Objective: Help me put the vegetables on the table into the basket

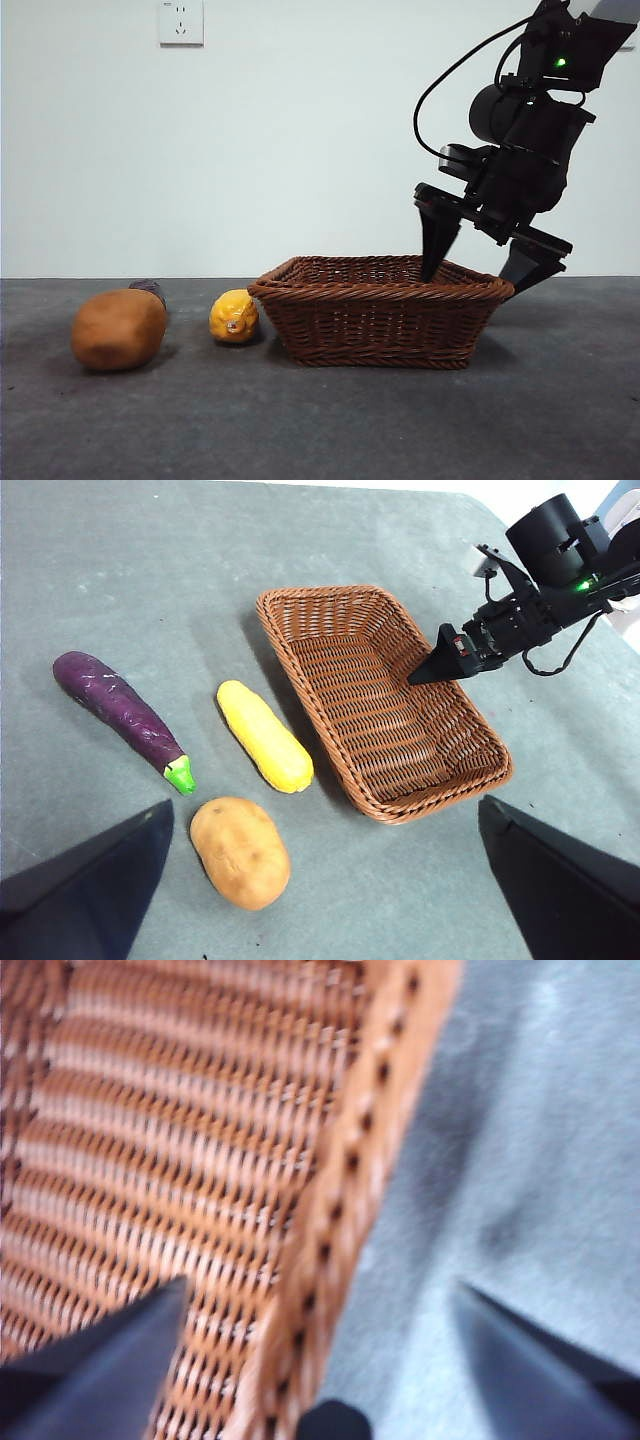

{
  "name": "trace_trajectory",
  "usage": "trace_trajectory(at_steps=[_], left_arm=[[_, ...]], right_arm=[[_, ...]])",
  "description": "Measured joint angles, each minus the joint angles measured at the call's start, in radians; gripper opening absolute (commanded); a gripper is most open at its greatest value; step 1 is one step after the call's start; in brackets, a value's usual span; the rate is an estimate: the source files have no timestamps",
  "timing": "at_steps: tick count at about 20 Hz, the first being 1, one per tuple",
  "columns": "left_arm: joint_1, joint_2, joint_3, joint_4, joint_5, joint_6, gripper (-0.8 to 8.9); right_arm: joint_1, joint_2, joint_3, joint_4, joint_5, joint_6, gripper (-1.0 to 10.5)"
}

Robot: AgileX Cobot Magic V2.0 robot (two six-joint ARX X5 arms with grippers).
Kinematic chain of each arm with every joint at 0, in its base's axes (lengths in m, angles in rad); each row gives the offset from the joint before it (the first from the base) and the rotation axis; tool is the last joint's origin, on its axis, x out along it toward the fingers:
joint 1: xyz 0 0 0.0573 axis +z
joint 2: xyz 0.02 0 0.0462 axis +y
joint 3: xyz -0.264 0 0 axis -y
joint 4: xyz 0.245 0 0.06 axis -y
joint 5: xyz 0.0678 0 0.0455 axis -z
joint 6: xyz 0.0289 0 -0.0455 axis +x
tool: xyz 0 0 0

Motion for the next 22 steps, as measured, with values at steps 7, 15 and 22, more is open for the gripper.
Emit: trace_trajectory(at_steps=[7, 15, 22], left_arm=[[0.000, 0.019, 0.000, 0.000, -0.001, 0.000, 6.32], [0.000, 0.046, 0.000, 0.000, -0.004, 0.000, 6.29], [-0.064, 0.146, 0.006, 0.076, -0.004, -0.038, 6.29]], right_arm=[[0.007, 0.000, 0.002, 0.006, 0.000, 0.010, -0.1], [0.007, -0.006, 0.003, 0.050, -0.058, 0.072, -0.1], [0.005, -0.398, 0.047, -0.015, -0.008, 0.049, -0.1]])
